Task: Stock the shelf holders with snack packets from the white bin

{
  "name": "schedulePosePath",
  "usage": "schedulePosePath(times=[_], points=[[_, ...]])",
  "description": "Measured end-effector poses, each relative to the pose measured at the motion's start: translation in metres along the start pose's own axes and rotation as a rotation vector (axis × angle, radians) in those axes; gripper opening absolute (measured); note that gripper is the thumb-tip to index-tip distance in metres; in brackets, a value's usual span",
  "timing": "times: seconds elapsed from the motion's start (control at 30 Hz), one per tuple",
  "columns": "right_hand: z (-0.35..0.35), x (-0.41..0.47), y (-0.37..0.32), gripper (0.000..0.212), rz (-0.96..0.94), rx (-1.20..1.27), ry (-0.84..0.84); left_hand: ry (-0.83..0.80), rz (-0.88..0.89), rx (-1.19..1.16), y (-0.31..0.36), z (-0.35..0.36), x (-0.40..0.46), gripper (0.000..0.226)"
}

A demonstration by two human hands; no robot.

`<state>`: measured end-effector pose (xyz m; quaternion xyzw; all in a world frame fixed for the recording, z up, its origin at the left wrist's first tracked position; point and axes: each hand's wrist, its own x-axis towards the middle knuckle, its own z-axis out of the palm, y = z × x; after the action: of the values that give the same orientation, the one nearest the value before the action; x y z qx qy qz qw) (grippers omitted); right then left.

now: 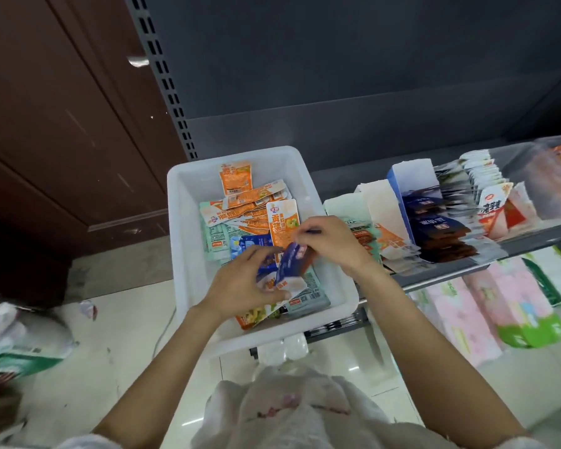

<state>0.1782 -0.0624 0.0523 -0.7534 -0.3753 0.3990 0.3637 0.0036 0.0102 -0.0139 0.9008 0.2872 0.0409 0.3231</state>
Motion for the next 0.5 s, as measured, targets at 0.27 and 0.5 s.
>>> schedulePosePath(times=[0.27, 0.5], points=[[-0.016, -0.02, -0.01, 0.023, 0.169, 1.0, -0.109, 0.33, -0.147, -0.769, 0.015, -0.03, 0.005, 0.004], [-0.033, -0.035, -0.001, 0.049, -0.224, 0.046, 0.276, 0.059, 0.004, -0.563, 0.026, -0.06, 0.022, 0.011]])
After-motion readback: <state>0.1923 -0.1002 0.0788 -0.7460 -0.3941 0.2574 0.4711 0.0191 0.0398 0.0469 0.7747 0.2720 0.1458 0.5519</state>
